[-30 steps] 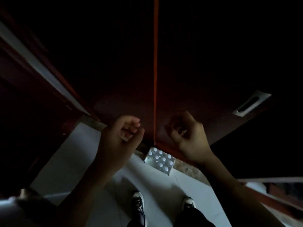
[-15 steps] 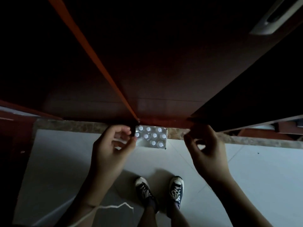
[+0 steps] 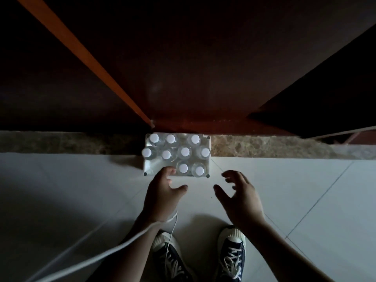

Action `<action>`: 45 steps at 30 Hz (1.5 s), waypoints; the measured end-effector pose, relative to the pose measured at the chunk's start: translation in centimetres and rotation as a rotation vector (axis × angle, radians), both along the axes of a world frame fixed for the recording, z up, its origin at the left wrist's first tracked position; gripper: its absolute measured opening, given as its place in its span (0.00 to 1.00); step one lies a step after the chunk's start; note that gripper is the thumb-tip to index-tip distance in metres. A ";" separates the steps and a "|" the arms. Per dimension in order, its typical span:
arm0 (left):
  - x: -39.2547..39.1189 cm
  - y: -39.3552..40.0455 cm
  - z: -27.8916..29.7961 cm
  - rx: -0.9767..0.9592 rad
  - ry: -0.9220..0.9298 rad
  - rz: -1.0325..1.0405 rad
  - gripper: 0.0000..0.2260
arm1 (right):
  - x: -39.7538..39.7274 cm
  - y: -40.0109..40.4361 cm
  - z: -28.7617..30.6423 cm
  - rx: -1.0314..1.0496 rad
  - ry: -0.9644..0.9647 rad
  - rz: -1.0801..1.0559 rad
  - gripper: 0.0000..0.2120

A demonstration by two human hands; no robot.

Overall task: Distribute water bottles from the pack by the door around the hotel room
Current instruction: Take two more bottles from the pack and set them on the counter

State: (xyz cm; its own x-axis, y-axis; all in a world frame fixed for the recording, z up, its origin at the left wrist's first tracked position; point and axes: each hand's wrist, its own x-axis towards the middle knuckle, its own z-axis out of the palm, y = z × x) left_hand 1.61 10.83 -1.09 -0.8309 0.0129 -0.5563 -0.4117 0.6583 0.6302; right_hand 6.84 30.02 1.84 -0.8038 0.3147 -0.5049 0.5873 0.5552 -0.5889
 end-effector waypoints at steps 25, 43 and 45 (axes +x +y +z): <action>-3.0 1.0 -3.9 0.011 0.375 -0.111 0.26 | -3.8 -1.3 -7.8 -0.159 0.191 -0.072 0.27; -6.5 5.3 62.8 0.844 0.436 0.023 0.12 | -8.9 2.8 59.4 -0.908 0.654 -0.052 0.34; -6.0 5.6 68.7 0.897 0.470 0.027 0.12 | -8.1 3.2 65.2 -0.869 0.721 -0.062 0.32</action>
